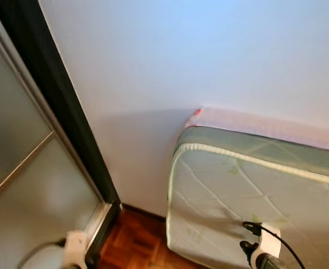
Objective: Clean up the room
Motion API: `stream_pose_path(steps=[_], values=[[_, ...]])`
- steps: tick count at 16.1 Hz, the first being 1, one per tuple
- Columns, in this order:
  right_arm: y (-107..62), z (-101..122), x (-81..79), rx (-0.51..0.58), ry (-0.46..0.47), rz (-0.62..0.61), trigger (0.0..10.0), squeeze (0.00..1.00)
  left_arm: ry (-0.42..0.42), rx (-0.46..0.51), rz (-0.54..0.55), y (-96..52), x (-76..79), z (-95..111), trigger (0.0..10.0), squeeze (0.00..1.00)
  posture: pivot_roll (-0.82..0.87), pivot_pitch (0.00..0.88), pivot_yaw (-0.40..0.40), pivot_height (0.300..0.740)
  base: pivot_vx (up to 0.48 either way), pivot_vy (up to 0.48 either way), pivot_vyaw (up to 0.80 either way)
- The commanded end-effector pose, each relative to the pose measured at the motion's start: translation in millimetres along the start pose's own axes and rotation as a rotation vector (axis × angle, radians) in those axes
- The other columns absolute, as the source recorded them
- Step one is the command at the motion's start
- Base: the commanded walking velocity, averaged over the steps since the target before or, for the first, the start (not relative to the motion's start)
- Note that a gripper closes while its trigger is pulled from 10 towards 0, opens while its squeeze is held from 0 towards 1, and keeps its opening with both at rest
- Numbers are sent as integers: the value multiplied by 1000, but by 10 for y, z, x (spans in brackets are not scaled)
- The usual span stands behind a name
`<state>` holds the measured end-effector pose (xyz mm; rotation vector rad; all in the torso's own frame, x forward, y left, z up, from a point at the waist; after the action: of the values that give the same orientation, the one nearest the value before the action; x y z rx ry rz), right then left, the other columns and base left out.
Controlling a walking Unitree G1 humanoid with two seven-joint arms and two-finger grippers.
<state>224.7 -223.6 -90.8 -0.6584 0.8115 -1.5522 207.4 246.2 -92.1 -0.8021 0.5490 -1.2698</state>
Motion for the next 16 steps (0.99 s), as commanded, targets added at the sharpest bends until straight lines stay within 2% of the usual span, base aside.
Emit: stream_pose_path(steps=[1,16], values=[[0,99,52,28,11,-13,10000,0,-4,-33,20,-18,-60,-81,10000,0,92,0,-25,740,0,0,0],[2,146,49,38,-1,-5,10000,0,-29,-21,15,-13,-50,-51,10000,0,91,0,-37,740,0,0,0]])
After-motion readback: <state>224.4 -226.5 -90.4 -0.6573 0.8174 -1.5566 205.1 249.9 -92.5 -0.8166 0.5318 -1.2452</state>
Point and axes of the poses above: a point about 5 cm out from each wrist's last joint towards the gripper, its own y axis pointing out of the wrist towards the gripper, its own z axis along the axis of the wrist's last joint, x = y × z, the point moved 3 cm from there along y, pointing out of the wrist towards the gripper, and after that the axes turned 13 degrees about -y, right-handed, at the moved point
